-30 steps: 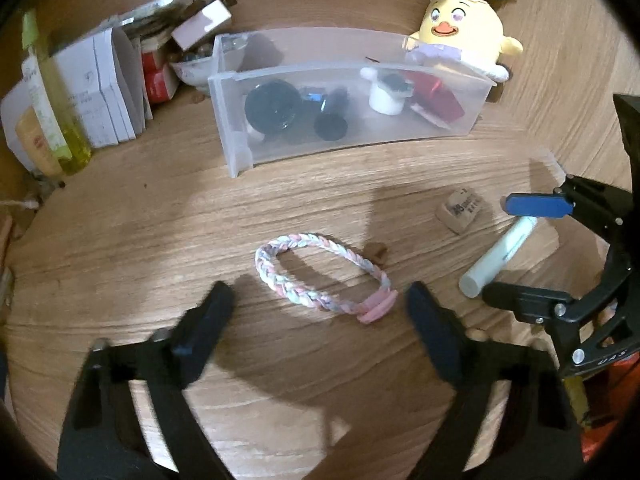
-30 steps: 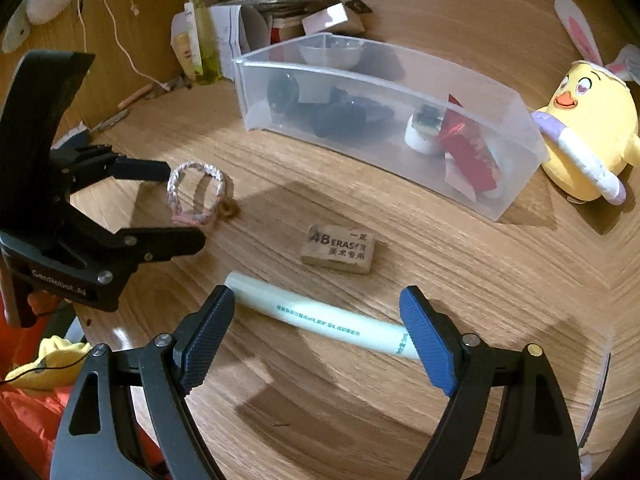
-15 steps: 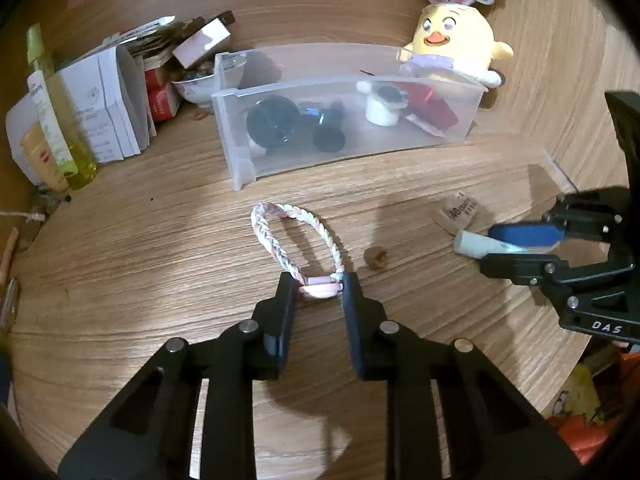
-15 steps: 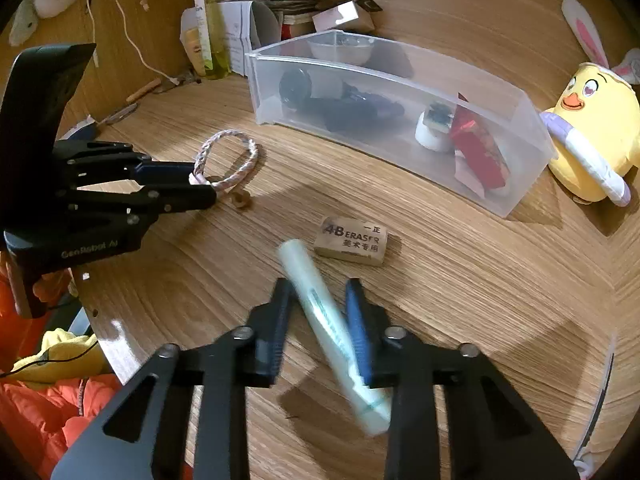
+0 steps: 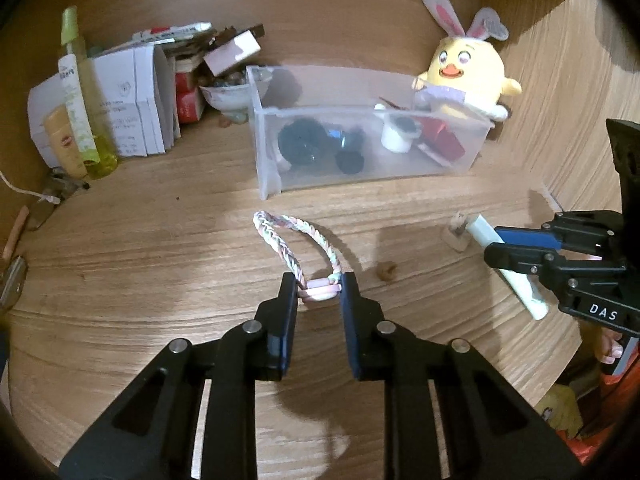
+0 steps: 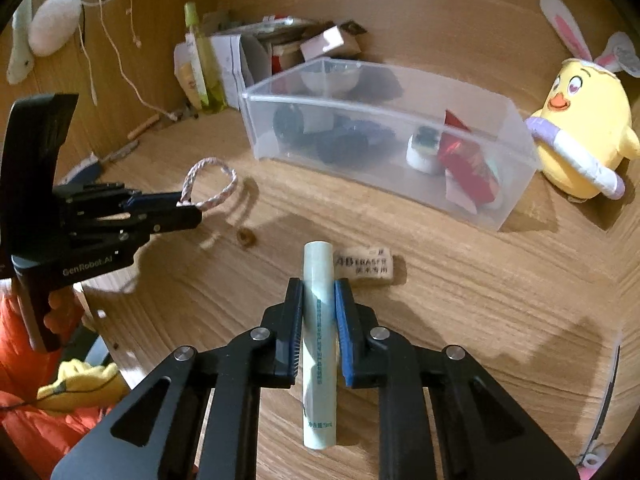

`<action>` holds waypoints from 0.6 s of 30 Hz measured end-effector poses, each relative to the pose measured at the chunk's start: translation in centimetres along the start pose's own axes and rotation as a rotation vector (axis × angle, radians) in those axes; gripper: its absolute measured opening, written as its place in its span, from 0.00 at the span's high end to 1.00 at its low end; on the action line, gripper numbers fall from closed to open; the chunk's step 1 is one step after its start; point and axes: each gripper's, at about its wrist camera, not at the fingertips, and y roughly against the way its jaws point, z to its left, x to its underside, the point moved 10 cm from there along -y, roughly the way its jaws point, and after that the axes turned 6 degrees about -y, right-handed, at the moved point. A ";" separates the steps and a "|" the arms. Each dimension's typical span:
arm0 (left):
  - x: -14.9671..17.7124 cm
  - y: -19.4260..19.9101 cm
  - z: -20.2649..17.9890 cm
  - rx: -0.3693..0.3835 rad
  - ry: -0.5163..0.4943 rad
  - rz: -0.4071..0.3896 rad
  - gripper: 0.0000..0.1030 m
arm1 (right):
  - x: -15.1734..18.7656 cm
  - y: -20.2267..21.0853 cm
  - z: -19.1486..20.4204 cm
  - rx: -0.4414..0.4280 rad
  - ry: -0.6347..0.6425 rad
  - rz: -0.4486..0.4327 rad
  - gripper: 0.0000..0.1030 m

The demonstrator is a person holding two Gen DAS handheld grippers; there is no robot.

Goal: Organize objects
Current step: 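Lift and carry the bracelet and pale green tube over the clear box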

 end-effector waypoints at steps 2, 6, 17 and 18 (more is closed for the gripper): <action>-0.3 0.4 0.0 -0.001 0.002 -0.011 0.79 | -0.5 0.4 0.1 -0.008 -0.006 -0.021 0.86; -1.2 1.1 -0.2 -0.007 0.001 -0.037 0.79 | -1.6 1.1 -0.1 -0.017 -0.020 -0.057 0.86; -4.5 2.7 -0.6 0.014 0.019 -0.122 0.79 | -4.2 2.7 -0.2 -0.032 -0.044 -0.140 0.86; -4.7 2.7 -0.7 0.015 0.020 -0.126 0.79 | -4.5 2.9 -0.3 -0.034 -0.049 -0.149 0.86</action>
